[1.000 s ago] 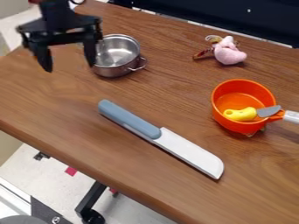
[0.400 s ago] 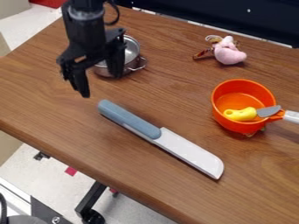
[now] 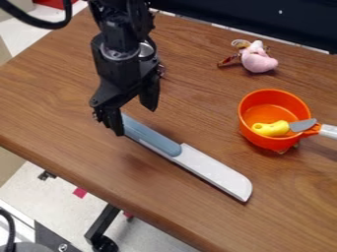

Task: Move the knife aside the silver pot

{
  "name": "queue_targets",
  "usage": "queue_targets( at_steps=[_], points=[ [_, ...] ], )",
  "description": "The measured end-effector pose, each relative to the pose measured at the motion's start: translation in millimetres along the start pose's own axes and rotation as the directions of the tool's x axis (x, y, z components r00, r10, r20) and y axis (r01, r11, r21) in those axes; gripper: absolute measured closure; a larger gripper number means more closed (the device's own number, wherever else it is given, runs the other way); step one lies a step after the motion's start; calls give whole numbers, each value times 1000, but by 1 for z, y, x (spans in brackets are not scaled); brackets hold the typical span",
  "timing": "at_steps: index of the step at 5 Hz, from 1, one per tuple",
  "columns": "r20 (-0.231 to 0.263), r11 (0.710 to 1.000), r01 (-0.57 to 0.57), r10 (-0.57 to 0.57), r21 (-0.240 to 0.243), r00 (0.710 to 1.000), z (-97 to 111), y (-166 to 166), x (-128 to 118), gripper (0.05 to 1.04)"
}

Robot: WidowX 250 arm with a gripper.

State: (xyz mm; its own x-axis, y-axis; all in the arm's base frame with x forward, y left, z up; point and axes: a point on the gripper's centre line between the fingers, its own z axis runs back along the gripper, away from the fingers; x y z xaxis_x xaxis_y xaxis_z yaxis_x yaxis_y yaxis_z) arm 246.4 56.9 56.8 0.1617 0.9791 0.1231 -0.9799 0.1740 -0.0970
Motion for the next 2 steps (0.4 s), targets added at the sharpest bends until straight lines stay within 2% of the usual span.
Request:
queue_targets(
  at_steps=[2],
  points=[
    [9, 989, -137, 137, 55, 991, -21, 3, -9, 85]
  ],
)
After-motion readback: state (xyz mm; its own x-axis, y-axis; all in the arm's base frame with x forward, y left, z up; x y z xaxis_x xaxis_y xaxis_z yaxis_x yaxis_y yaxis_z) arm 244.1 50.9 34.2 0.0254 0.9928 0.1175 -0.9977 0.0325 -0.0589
